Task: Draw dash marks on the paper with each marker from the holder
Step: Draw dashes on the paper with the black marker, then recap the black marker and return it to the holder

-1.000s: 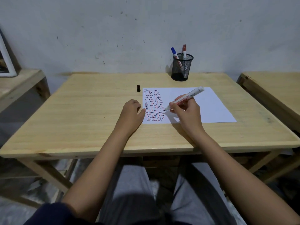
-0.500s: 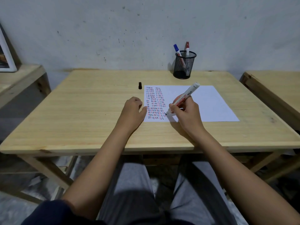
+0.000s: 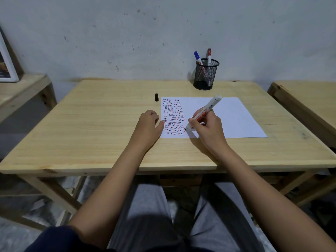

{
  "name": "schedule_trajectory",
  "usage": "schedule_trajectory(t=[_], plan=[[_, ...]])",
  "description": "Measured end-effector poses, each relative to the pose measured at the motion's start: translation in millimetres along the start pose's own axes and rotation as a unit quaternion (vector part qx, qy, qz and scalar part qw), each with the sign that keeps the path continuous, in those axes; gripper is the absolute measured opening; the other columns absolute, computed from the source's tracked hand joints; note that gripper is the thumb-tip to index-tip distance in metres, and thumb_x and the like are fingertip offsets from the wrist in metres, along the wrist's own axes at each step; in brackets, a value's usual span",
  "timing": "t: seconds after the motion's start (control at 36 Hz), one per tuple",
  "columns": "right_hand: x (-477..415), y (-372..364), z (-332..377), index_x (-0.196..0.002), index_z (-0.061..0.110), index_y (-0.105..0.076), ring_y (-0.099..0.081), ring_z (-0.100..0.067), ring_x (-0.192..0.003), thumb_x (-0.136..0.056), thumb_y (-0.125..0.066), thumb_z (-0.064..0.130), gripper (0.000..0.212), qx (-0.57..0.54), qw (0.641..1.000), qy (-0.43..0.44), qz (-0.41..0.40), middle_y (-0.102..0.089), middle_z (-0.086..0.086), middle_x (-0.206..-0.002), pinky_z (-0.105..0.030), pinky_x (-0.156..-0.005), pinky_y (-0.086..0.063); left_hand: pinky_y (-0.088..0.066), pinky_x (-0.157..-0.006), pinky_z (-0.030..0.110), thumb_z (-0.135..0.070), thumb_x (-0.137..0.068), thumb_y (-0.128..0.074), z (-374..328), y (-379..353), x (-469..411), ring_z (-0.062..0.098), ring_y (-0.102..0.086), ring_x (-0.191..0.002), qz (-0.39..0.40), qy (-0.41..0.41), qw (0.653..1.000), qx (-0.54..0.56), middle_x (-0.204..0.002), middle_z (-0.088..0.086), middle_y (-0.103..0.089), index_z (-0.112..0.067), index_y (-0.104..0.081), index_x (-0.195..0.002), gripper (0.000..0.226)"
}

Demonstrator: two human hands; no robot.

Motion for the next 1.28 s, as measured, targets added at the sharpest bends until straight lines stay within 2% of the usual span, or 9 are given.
schedule_trajectory(t=[0.11, 0.22, 0.53, 0.72, 0.86, 0.94, 1.06, 1.17, 1.28], plan=[[1, 1, -1, -0.094, 0.005, -0.052, -0.06, -0.02, -0.084, -0.088, -0.059, 0.014, 0.013, -0.002, 1.0, -0.003, -0.005, -0.061, -0.01, -0.091, -0.027, -0.071, -0.049, -0.034, -0.082, 0.023, -0.021, -0.092, -0.052, 1, 0, 0, 0.025, -0.049, -0.11, 0.0, 0.0, 1.0, 0.004, -0.117, 0.013, -0.056, 0.009, -0.061, -0.105, 0.034], [2, 1, -1, -0.095, 0.005, -0.052, -0.061, -0.017, -0.086, -0.088, -0.058, 0.014, 0.012, -0.009, 1.0, -0.005, 0.001, -0.06, -0.008, -0.092, -0.019, -0.067, -0.048, -0.033, -0.082, 0.023, -0.02, -0.092, -0.053, 2, 0, -1, 0.024, -0.049, -0.11, -0.001, 0.003, 1.0, 0.007, -0.116, 0.013, -0.057, 0.009, -0.061, -0.103, 0.033], [5, 4, 1, -0.094, 0.009, -0.052, -0.063, -0.018, -0.085, -0.088, -0.059, 0.013, 0.01, -0.037, 0.999, -0.01, -0.019, -0.063, -0.01, -0.093, -0.019, -0.069, -0.049, -0.032, -0.082, 0.022, -0.021, -0.092, -0.052, 1, -1, 0, 0.024, -0.049, -0.111, 0.01, 0.005, 1.0, 0.009, -0.118, 0.012, -0.056, 0.009, -0.061, -0.106, 0.034], [-8, 17, -3, -0.09, 0.009, -0.056, -0.063, 0.003, -0.071, -0.086, -0.061, 0.009, 0.007, -0.098, 0.993, -0.019, -0.069, -0.064, -0.002, -0.081, -0.01, -0.067, -0.049, -0.03, -0.076, 0.013, -0.014, -0.086, -0.059, 13, 6, -11, 0.021, -0.056, -0.101, 0.008, 0.072, 0.996, 0.046, -0.111, 0.011, -0.059, 0.001, -0.064, -0.103, 0.024], [-42, 31, -3, -0.083, 0.016, -0.058, -0.068, -0.023, -0.086, -0.084, -0.065, 0.009, 0.009, -0.142, 0.987, -0.031, -0.068, -0.067, -0.01, -0.084, -0.038, -0.085, -0.054, -0.033, -0.066, 0.024, -0.015, -0.083, -0.059, 17, 11, -42, 0.021, -0.05, -0.078, 0.029, 0.102, 0.993, 0.057, -0.078, 0.007, -0.053, -0.011, -0.059, -0.074, 0.01], [-63, 37, -2, -0.082, 0.013, -0.061, -0.069, -0.027, -0.09, -0.082, -0.067, 0.008, 0.007, -0.16, 0.984, -0.027, -0.072, -0.069, -0.016, -0.088, -0.041, -0.088, -0.055, -0.037, -0.081, 0.023, -0.017, -0.087, -0.059, 17, 15, -59, 0.025, -0.058, -0.104, 0.026, 0.129, 0.988, 0.082, -0.11, 0.014, -0.061, -0.002, -0.064, -0.109, 0.027], [-88, 30, -8, -0.079, 0.014, -0.062, -0.068, -0.028, -0.095, -0.081, -0.067, 0.004, 0.011, -0.253, 0.964, -0.056, -0.066, -0.069, -0.014, -0.087, -0.034, -0.088, -0.055, -0.036, -0.079, 0.026, -0.022, -0.088, -0.059, 19, 9, -86, 0.027, -0.057, -0.101, 0.039, 0.121, 0.989, 0.072, -0.106, 0.016, -0.057, -0.006, -0.059, -0.098, 0.019], [-109, 16, -18, -0.085, 0.007, -0.059, -0.067, -0.024, -0.093, -0.083, -0.062, -0.002, 0.01, -0.361, 0.927, -0.084, -0.051, -0.067, -0.015, -0.091, -0.027, -0.087, -0.055, -0.033, -0.087, 0.023, -0.029, -0.09, -0.058, 25, -4, -106, 0.026, -0.052, -0.116, 0.077, 0.112, 0.99, 0.044, -0.127, 0.015, -0.047, -0.001, -0.048, -0.13, 0.05], [-125, 6, -26, -0.088, 0.005, -0.057, -0.069, -0.017, -0.087, -0.083, -0.06, -0.007, 0.012, -0.421, 0.9, -0.106, -0.052, -0.066, -0.016, -0.094, -0.025, -0.085, -0.056, -0.041, -0.083, 0.025, -0.022, -0.089, -0.06, 29, -9, -119, 0.02, -0.054, -0.094, 0.059, 0.081, 0.994, 0.044, -0.103, 0.005, -0.051, -0.006, -0.064, -0.109, 0.027]])
Point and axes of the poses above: each hand's wrist, its own x-axis away from the middle knuckle, its own y-axis out of the back of the hand, z = x × y, the point moved 6 cm from there along -x, towards the middle knuckle
